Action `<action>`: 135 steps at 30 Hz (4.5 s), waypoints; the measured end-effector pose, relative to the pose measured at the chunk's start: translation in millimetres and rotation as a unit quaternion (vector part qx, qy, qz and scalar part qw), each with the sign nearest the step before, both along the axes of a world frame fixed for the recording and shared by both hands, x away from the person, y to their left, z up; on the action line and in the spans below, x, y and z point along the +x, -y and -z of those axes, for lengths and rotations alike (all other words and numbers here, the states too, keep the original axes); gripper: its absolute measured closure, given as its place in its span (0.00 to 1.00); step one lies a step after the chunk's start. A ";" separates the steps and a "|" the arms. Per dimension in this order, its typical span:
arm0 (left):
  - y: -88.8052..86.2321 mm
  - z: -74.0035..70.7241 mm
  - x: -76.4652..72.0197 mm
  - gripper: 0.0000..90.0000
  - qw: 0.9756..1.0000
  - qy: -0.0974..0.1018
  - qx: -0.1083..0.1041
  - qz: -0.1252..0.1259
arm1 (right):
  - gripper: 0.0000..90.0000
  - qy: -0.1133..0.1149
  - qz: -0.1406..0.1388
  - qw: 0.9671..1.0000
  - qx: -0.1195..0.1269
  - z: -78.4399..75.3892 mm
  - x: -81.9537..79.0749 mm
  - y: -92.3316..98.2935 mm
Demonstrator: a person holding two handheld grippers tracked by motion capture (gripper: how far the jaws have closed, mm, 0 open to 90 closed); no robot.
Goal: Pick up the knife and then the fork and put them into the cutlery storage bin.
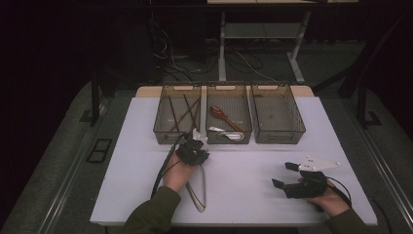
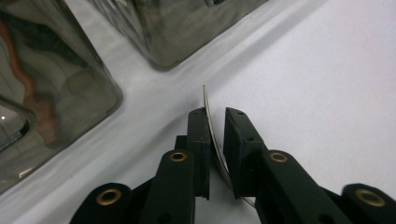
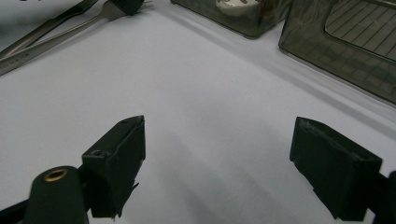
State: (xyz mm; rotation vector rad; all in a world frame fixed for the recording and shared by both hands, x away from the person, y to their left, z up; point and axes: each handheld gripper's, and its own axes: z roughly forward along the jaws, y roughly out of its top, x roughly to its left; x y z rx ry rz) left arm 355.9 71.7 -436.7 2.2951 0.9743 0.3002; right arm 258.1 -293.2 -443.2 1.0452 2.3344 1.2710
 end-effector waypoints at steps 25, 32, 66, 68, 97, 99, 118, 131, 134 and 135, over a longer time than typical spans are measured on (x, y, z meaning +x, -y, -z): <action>14.2 -44.4 -11.5 0.98 0.981 0.114 -0.157 0.021 | 0.19 -0.040 -0.056 0.996 0.058 -27.1 23.3 -19.3; 27.3 -52.4 -11.7 0.97 0.975 0.135 -0.175 0.031 | 0.25 -0.048 -0.080 0.994 0.063 -35.9 41.3 -49.2; 29.9 -56.7 -19.4 0.98 0.967 0.153 -0.203 0.031 | 0.87 -0.101 -0.118 0.983 0.103 -26.6 79.5 -138.0; 29.2 -57.7 -20.1 0.97 0.965 0.152 -0.213 0.025 | 0.90 -0.104 -0.109 0.983 0.108 -26.8 81.4 -135.8; -18.2 -44.8 -44.5 0.47 0.974 0.106 -0.186 0.071 | 0.94 -0.048 0.020 0.997 0.056 -100.6 116.3 -48.3; -25.7 -42.2 -47.0 0.46 0.974 0.101 -0.190 0.067 | 0.94 -0.040 0.030 0.997 0.053 -108.7 120.8 -40.4; -85.0 -15.3 -75.4 0.23 0.978 0.083 -0.180 0.070 | 0.94 -0.016 0.107 0.994 -0.029 -133.8 185.2 8.2; -92.7 -10.7 -78.1 0.18 0.980 0.083 -0.168 0.069 | 0.94 -0.091 0.109 0.985 -0.098 -77.8 210.9 16.9; -93.0 -10.1 -77.2 0.19 0.980 0.082 -0.167 0.066 | 0.94 -0.114 0.101 0.983 -0.106 -66.1 212.9 15.4; -93.2 -9.9 -77.0 0.19 0.981 0.080 -0.164 0.066 | 0.94 -0.117 0.099 0.982 -0.113 -63.5 213.5 14.7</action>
